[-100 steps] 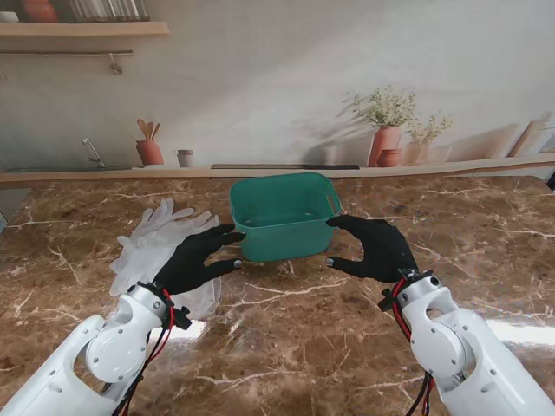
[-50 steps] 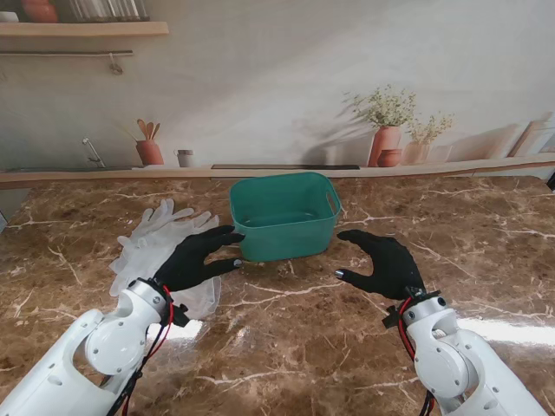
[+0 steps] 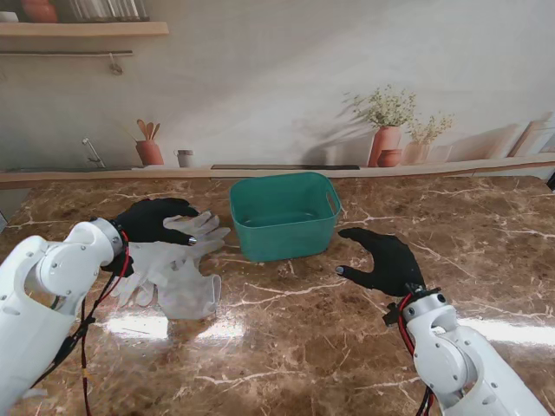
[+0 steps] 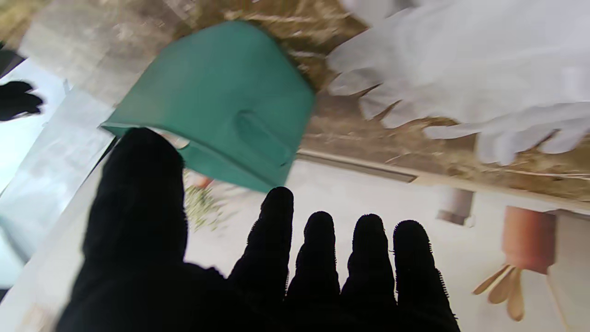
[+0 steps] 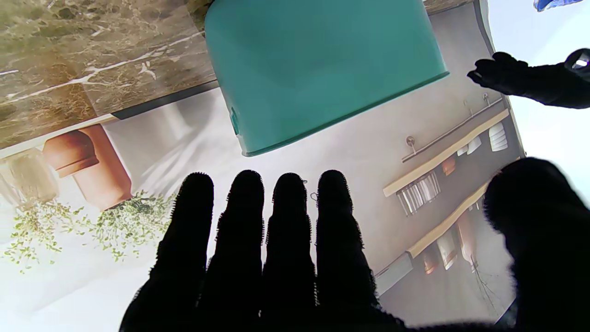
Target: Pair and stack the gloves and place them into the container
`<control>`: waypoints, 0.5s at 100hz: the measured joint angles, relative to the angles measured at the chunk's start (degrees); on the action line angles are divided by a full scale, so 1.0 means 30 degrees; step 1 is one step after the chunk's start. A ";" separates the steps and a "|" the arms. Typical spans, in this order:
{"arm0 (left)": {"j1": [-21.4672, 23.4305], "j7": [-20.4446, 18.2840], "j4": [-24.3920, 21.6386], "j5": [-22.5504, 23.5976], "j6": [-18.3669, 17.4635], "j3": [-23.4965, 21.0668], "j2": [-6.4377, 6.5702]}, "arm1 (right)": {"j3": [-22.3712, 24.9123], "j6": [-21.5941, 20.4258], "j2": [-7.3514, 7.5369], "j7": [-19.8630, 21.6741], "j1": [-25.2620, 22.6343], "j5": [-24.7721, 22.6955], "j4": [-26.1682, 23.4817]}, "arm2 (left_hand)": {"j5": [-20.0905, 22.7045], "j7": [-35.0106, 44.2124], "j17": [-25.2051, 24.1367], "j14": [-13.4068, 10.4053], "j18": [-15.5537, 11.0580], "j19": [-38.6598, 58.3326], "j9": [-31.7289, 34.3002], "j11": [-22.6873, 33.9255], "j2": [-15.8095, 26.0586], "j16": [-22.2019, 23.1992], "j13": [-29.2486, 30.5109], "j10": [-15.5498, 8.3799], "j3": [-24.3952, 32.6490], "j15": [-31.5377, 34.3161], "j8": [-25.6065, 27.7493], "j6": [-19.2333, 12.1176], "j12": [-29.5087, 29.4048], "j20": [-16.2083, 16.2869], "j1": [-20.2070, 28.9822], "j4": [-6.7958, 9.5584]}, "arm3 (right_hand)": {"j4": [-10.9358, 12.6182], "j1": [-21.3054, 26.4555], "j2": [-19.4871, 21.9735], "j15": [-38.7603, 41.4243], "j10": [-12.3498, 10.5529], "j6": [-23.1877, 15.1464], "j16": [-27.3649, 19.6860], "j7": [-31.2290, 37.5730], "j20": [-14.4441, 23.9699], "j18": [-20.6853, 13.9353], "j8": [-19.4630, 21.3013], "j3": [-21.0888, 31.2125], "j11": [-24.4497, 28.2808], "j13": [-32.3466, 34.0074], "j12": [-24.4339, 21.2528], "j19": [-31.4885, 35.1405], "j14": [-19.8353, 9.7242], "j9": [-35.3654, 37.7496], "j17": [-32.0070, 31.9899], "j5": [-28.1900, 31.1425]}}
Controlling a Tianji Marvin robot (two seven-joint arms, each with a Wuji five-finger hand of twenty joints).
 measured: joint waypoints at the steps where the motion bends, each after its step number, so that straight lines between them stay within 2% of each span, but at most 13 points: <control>1: -0.0114 -0.0156 0.0094 0.0069 0.0022 0.0007 0.0039 | -0.0008 0.0006 0.0000 0.0004 0.0010 0.0001 0.0010 | -0.0007 0.0000 0.0000 0.0000 -0.0001 -0.0172 0.0000 0.0000 -0.0444 0.0000 0.0000 0.0000 0.1033 0.0000 0.0000 0.0000 0.0020 0.0000 -0.0225 -0.0008 | 0.0000 0.0010 0.0000 0.0000 0.0000 0.0000 0.0000 0.0001 0.0000 0.0002 0.0000 0.0001 0.0000 0.0000 0.0000 0.0000 0.0000 0.0000 0.0000 0.0000; 2: -0.0231 -0.0299 0.0196 0.0143 0.0035 0.0020 0.0080 | -0.0017 0.0013 0.0000 0.0006 0.0021 0.0001 0.0021 | -0.0008 0.0000 0.0000 0.0000 -0.0001 -0.0183 0.0000 0.0024 -0.0601 0.0000 0.0000 0.0000 0.1240 0.0000 -0.0003 0.0000 0.0024 0.0000 -0.0241 -0.0008 | 0.0000 0.0029 0.0000 0.0000 0.0000 0.0000 0.0000 0.0002 0.0000 0.0004 0.0000 -0.0004 0.0000 0.0000 0.0000 0.0000 0.0000 0.0000 0.0000 0.0000; 5: -0.0564 -0.0615 0.0518 0.0364 0.0046 0.0079 0.0203 | -0.0052 0.0041 0.0000 0.0007 0.0057 0.0001 0.0059 | -0.0084 0.0000 0.0000 -0.0001 -0.0005 -0.0202 0.0000 0.0196 -0.1524 0.0000 0.0000 -0.0001 0.3688 0.0000 -0.0004 0.0000 0.0074 -0.0040 -0.1108 0.0088 | 0.0000 0.0057 0.0000 0.0000 0.0000 -0.0002 0.0000 0.0003 0.0000 0.0004 0.0000 -0.0004 0.0000 0.0000 0.0000 0.0002 0.0000 0.0000 0.0000 0.0000; 8: -0.0881 -0.0779 0.0859 0.0544 0.0044 0.0168 0.0319 | -0.0094 0.0077 0.0000 0.0008 0.0097 0.0010 0.0107 | -0.0319 -0.0063 0.0000 -0.0003 -0.0011 -0.0360 0.0000 0.0203 -0.2304 0.0000 0.0000 -0.0001 0.5280 0.0000 -0.0004 0.0002 0.0102 -0.0102 -0.1889 0.0019 | 0.0000 0.0058 0.0000 0.0000 0.0000 -0.0004 0.0000 0.0007 0.0000 0.0004 0.0000 -0.0004 0.0000 0.0000 0.0000 0.0004 0.0000 0.0000 0.0000 0.0000; 13: -0.1439 -0.1123 0.1497 0.0724 0.0045 0.0399 0.0504 | -0.0198 0.0159 0.0001 0.0016 0.0188 0.0076 0.0194 | -0.0288 -0.0001 0.0000 -0.0003 -0.0027 -0.0758 0.0000 0.0203 -0.3174 0.0000 -0.0064 -0.0001 0.6949 0.0000 -0.0005 0.0022 0.0110 -0.0331 -0.2286 -0.0037 | 0.0000 0.0063 0.0000 0.0000 0.0000 -0.0004 -0.0002 0.0009 0.0000 0.0004 -0.0002 -0.0004 0.0000 0.0000 0.0000 0.0004 0.0000 0.0000 0.0000 0.0000; 15: -0.1659 -0.1352 0.1740 0.0761 0.0049 0.0504 0.0574 | -0.0238 0.0190 0.0001 0.0026 0.0224 0.0111 0.0228 | -0.0287 -0.0001 0.0000 -0.0004 -0.0037 -0.0967 0.0000 0.0203 -0.3379 0.0000 -0.0064 -0.0001 0.7663 0.0000 -0.0027 0.0025 0.0110 -0.0443 -0.2269 -0.0266 | 0.0000 0.0070 0.0000 0.0000 0.0000 -0.0004 -0.0001 0.0009 0.0000 0.0004 -0.0002 -0.0004 0.0000 0.0000 0.0000 0.0006 0.0000 0.0000 0.0000 0.0000; 28: -0.2727 -0.2733 0.2906 0.1130 0.0137 0.1270 0.0941 | -0.0452 0.0251 0.0002 0.0077 0.0428 0.0237 0.0386 | -0.1127 -0.0254 0.0000 -0.0034 -0.0056 -0.2087 -0.0016 0.0217 -0.4430 0.0000 -0.0476 -0.0001 0.9129 0.0017 -0.0243 0.0021 0.0110 -0.0588 -0.2268 -0.0720 | 0.0000 0.0289 0.0000 0.0008 0.0000 -0.0018 -0.0002 0.0015 0.0000 0.0007 -0.0002 -0.0144 0.0000 0.0000 0.0000 0.0013 0.0000 0.0000 0.0000 0.0004; 35: -0.2973 -0.2846 0.3369 0.1203 0.0107 0.1540 0.1024 | -0.0536 0.0251 0.0002 0.0090 0.0499 0.0244 0.0439 | -0.1265 -0.0148 -0.0003 -0.0268 -0.0221 -0.3347 -0.0455 0.0304 -0.4839 0.0000 -0.0942 -0.0044 1.0745 -0.0004 -0.0243 -0.1813 0.0112 -0.0588 -0.2242 -0.0810 | 0.0000 0.0290 0.0000 0.0010 0.0000 -0.0034 -0.0002 0.0020 -0.0001 0.0008 -0.0004 -0.0146 0.0000 0.0000 0.0000 0.0074 0.0000 0.0008 0.0000 0.0007; 39: -0.3059 -0.2964 0.3612 0.1154 0.0053 0.1629 0.1047 | -0.0570 0.0251 0.0002 0.0134 0.0531 0.0272 0.0467 | -0.1265 0.0078 -0.0003 -0.0328 -0.0239 -0.4134 -0.0743 0.0250 -0.5012 0.0000 -0.1137 -0.0085 1.1406 -0.0007 -0.0183 -0.2468 0.0112 -0.0589 -0.2231 -0.0819 | 0.0000 0.0291 0.0000 0.0011 0.0000 -0.0038 -0.0002 0.0049 -0.0001 0.0010 -0.0004 -0.0146 0.0000 0.0000 0.0000 0.0107 0.0000 0.0008 0.0000 0.0009; 43: -0.3114 -0.3155 0.3802 0.1063 0.0013 0.1713 0.1080 | -0.0593 0.0251 0.0001 0.0182 0.0558 0.0312 0.0489 | -0.1265 0.0272 -0.0065 -0.0462 -0.0251 -0.5038 -0.1088 0.0390 -0.5017 0.0000 -0.1474 -0.0151 1.1495 -0.0033 -0.0137 -0.2874 0.0121 -0.0591 -0.2199 -0.1023 | 0.0000 0.0293 0.0000 0.0011 0.0000 -0.0218 -0.0002 0.0214 -0.0001 0.0011 -0.0004 -0.0146 0.0000 0.0000 0.0000 0.0133 0.0000 0.0016 0.0000 0.0014; 50: -0.3196 -0.3876 0.4017 0.0679 -0.0102 0.1932 0.1205 | -0.0601 0.0251 0.0001 0.0266 0.0581 0.0365 0.0522 | -0.1245 0.0830 -0.0233 -0.0547 -0.0303 -0.6803 -0.1438 0.0272 -0.5036 0.0000 -0.1935 -0.0206 1.2200 -0.0305 0.0095 -0.3161 0.0121 -0.0591 -0.2031 -0.1070 | 0.0000 0.0298 0.0000 0.0012 0.0000 -0.0234 -0.0002 0.0232 -0.0001 0.0013 -0.0004 -0.0149 0.0000 0.0000 0.0000 0.0158 0.0000 0.0041 0.0000 0.0017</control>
